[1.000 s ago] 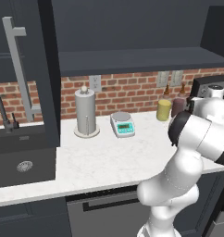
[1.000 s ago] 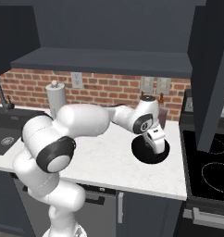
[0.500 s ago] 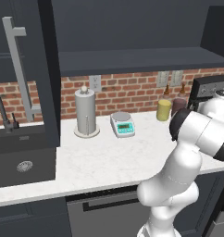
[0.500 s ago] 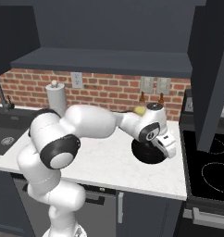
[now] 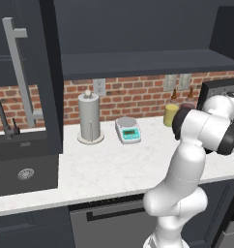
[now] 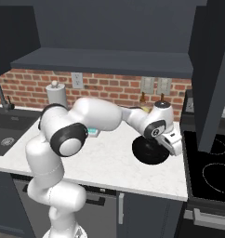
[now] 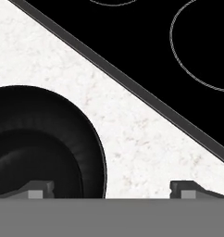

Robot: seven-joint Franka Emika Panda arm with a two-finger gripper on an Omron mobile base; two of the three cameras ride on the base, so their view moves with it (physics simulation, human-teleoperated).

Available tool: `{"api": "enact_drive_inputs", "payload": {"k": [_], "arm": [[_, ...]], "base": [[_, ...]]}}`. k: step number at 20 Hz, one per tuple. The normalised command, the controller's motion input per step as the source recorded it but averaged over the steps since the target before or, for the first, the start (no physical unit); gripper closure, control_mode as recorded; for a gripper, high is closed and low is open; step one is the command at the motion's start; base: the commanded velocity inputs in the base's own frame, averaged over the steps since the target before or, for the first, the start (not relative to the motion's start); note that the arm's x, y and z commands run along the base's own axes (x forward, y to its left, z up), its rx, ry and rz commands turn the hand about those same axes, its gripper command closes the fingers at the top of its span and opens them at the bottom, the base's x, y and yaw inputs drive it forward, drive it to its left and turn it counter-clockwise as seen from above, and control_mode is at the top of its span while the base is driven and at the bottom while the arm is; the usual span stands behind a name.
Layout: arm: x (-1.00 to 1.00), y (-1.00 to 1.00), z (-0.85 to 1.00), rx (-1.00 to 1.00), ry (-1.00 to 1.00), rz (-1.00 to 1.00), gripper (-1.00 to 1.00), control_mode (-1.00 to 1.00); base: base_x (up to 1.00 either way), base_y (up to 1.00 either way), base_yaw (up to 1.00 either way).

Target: Pick up the bowls on the counter and stack them on top of one another in the open cabinet. Place the smaller bowl on top of the larger bowl.

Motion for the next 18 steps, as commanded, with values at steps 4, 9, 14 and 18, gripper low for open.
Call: {"api": "enact_drive_inputs", "payload": {"k": [4, 9, 14, 18], "arm": [[0.06, 0.00, -0.22, 0.02, 0.05, 0.03, -1.00, -1.00], [0.00, 0.04, -0.39, 0.02, 0.07, 0.04, -1.00, -1.00], [0.14, 0.00, -0.20, 0.00, 0.03, 0.03, -1.00, -1.00], [0.28, -0.03, 0.00, 0.02, 0.00, 0.00, -1.00, -1.00]], "base": [[0.00, 0.00, 0.00], [0.00, 0.00, 0.00], [0.00, 0.00, 0.00], [0.00, 0.00, 0.00]]}}
